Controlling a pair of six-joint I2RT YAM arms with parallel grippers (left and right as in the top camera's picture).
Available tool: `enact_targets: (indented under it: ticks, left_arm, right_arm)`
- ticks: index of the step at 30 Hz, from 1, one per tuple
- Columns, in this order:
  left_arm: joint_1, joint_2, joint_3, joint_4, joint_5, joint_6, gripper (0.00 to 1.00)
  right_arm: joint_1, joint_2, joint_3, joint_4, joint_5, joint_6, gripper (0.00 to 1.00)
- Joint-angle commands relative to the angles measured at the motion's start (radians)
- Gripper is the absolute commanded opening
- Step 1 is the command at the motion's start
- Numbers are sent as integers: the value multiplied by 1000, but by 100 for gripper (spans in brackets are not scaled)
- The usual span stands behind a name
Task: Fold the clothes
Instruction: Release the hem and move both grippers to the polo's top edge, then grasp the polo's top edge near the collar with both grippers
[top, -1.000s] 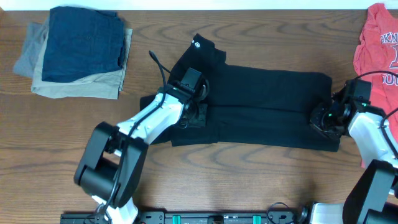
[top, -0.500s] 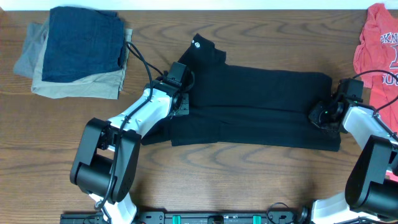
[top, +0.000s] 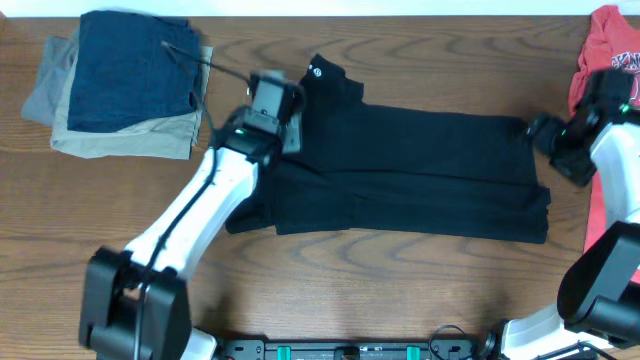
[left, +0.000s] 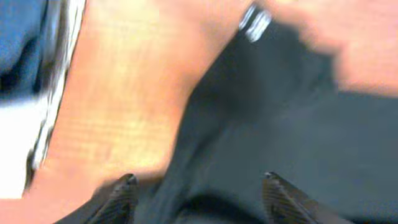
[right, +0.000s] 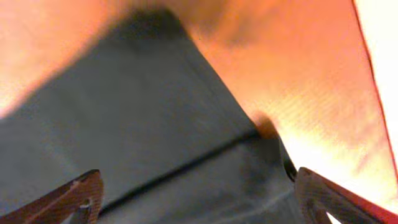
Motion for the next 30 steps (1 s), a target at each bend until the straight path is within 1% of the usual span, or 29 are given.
enact_targets:
  ticks: [1,3,7,9,14,20,25,27,30]
  left_arm:
    - [6,12,60,59,75,118,66]
    - [11,46,93,87,76,137,70]
    - [35,167,212,77,121,198,82]
    - [47,219,253,80,160,223,84]
    - [78,367,339,105,206,225,84]
    - [102,492,343,154,205,225,84]
    - [114,566,342,241,204,225,84]
    - [115,589,342,281,204,225,90]
    - [116,620,342,334,201,225,91]
  right_arm:
    - [25,-6,48,-13,-133,-71,98]
    - [44,-5,48,-19,-160,-75,98]
    - [89,-3,37,-45,-155,-94,98]
    - [108,-3,35,-56,-155,-103,98]
    - [159,-3,35,-77,-155,-106,99]
    - [190,-3,35,-106,-155,-109,98]
    - [193,-3,35,-138,-155,-109,99]
    - [193,-3,35,-150,-155,-110,99]
    - [193,-3,35,-166,-155,-124,99]
